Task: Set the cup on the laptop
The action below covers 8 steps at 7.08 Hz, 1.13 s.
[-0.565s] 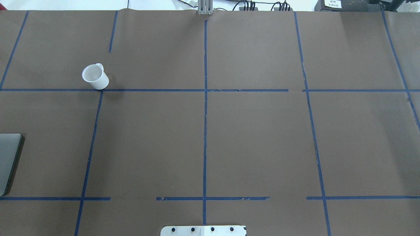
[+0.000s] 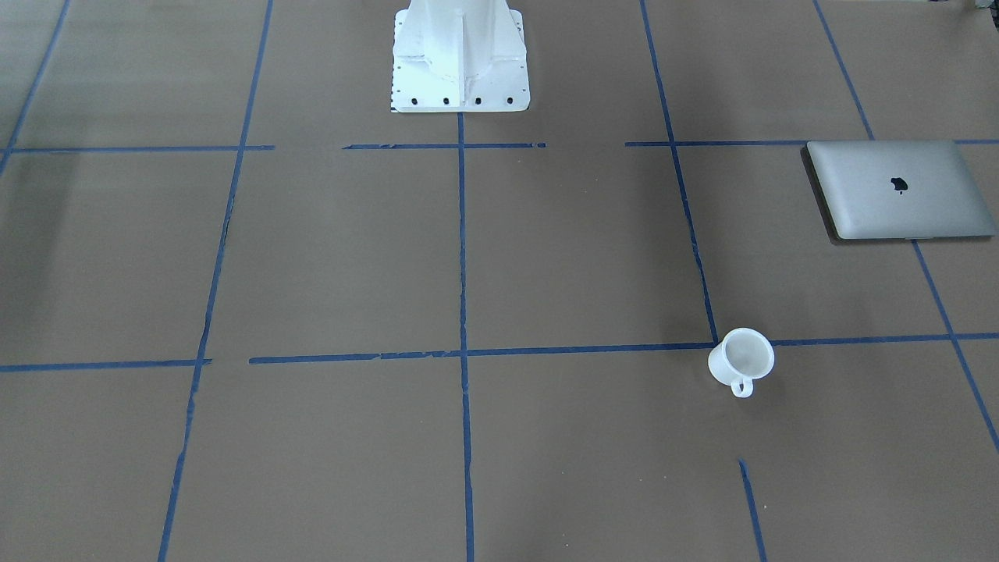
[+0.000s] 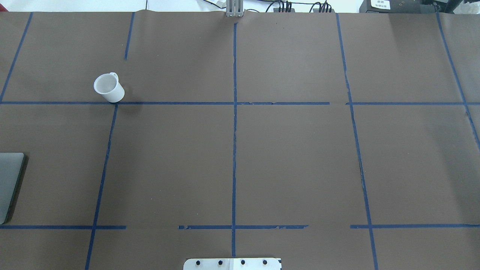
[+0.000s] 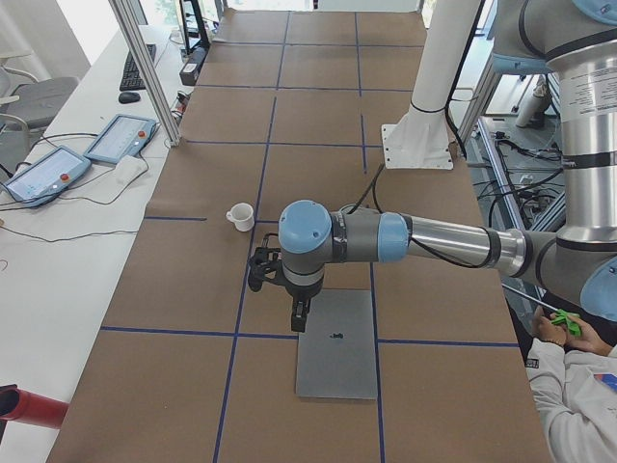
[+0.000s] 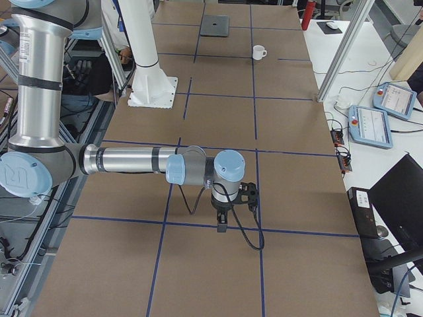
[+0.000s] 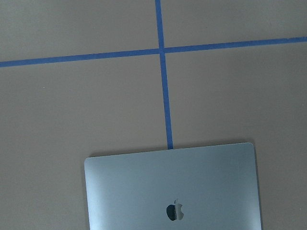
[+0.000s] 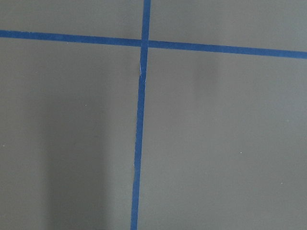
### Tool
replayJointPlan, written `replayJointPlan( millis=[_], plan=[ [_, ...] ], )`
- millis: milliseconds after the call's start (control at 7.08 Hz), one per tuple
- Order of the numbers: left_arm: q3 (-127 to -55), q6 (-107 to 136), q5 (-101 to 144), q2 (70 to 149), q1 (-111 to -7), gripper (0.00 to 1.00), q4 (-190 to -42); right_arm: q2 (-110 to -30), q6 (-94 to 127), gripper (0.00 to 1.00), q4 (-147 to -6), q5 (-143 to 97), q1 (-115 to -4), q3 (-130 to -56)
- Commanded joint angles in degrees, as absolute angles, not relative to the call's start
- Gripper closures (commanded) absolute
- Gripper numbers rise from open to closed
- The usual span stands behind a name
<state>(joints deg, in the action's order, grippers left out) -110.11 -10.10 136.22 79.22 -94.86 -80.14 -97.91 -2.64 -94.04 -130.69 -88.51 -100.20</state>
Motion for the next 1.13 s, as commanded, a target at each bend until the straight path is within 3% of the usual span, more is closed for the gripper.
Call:
replayJointPlan(
  millis=[0, 283, 707, 989],
  plan=[
    [-110.92, -10.55, 136.84, 79.10, -94.40, 0.00, -83.38, -97.91, -2.64, 0.00, -94.04, -130.69, -88.51, -100.20],
    [-110.66, -1.21, 143.68, 80.32, -88.03, 0.00, -89.38, -97.91, -2.64, 0.00, -94.04, -130.69, -88.51, -100.20],
    [-107.51, 22.71, 142.83, 96.54, -68.43, 0.00, -90.79, -97.91, -2.64, 0.00, -94.04, -130.69, -88.51, -100.20],
    [-98.49, 35.11, 134.35, 109.01, -62.35, 0.00, -90.88, -97.91, -2.64, 0.00, -94.04, -130.69, -88.51, -100.20]
  ],
)
